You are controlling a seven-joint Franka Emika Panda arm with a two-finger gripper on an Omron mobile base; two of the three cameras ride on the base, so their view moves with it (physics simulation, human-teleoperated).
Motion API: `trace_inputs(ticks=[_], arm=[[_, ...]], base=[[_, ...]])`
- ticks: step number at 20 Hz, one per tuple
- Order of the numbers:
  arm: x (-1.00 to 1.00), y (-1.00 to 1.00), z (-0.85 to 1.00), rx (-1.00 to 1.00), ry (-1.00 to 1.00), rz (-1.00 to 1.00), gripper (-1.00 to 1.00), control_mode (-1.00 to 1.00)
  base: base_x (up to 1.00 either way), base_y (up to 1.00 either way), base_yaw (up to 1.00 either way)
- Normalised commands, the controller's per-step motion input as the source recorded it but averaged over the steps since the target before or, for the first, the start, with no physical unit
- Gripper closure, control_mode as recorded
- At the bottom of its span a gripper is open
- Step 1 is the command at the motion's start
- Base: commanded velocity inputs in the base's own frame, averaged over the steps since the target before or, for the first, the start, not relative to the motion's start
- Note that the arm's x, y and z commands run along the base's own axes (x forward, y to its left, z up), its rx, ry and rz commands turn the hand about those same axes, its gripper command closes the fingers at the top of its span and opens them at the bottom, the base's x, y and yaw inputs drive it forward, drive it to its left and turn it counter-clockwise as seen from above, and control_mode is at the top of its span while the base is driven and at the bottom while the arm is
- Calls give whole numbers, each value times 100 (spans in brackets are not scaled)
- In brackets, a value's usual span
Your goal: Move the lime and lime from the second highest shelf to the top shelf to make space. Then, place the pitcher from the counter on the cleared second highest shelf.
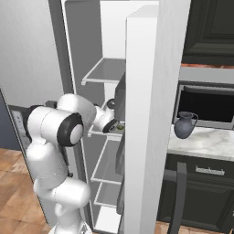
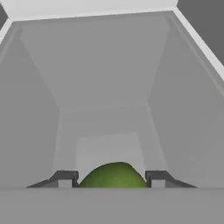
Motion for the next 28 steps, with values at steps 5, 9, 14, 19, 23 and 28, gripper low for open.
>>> trace_inputs(ticks=[5,9,14,19,23,28], arm=[[-100,4,100,0,-5,7,100,-100],[-94,12,100,-1,-1,6,100,-100],[-76,20,100,-3,0,4,100,-100],[-41,15,100,-4,-5,0,100,-100],[-4,0,100,0,-13,0,100,-100],[10,-2,100,0,-2,0,100,-100]], base=[[0,0,0],[0,0,0],[0,0,0],[0,0,0],[0,0,0],[0,0,0]])
